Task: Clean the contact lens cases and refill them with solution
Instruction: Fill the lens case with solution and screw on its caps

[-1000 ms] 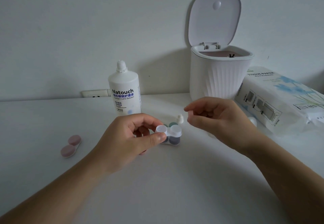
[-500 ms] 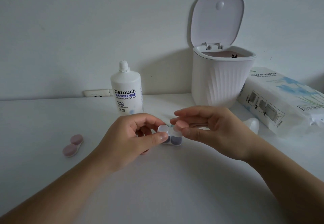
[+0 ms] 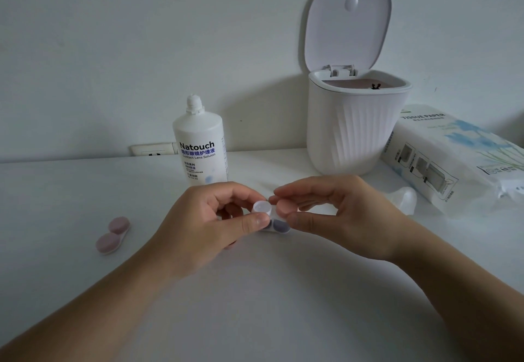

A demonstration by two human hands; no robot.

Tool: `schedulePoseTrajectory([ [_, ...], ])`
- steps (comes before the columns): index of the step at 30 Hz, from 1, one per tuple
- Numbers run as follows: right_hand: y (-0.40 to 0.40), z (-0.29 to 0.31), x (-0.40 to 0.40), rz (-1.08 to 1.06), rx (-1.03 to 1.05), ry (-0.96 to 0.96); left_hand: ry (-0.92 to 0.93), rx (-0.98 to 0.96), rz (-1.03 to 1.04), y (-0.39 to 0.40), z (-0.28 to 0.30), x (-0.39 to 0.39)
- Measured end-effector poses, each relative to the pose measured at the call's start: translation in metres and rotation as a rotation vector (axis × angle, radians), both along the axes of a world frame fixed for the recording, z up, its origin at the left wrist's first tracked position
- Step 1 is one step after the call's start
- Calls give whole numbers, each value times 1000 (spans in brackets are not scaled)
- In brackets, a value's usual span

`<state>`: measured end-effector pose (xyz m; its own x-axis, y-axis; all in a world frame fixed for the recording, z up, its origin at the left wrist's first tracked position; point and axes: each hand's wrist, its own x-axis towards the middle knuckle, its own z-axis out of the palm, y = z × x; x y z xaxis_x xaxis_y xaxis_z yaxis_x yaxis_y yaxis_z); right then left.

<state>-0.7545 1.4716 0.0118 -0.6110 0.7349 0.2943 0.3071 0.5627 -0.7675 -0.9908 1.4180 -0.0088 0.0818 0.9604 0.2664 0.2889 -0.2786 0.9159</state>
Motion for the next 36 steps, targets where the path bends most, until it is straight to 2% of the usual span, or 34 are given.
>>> schedulePoseTrajectory([
  [7, -4, 2, -2, -36, 77, -48, -55, -33, 11, -1, 4, 2],
  [16, -8, 3, -9, -102, 102, -19, -70, -37, -15, -3, 7, 6],
  [23, -8, 6, -5, -38, 30, -18, -80, -42, 17, -4, 11, 6],
  [30, -9, 3, -9, -91, 65, 23, -75, -48, 30, -3, 10, 6],
  [36, -8, 4, -7, -47, 0, 27, -73, -54, 38, -5, 12, 6],
])
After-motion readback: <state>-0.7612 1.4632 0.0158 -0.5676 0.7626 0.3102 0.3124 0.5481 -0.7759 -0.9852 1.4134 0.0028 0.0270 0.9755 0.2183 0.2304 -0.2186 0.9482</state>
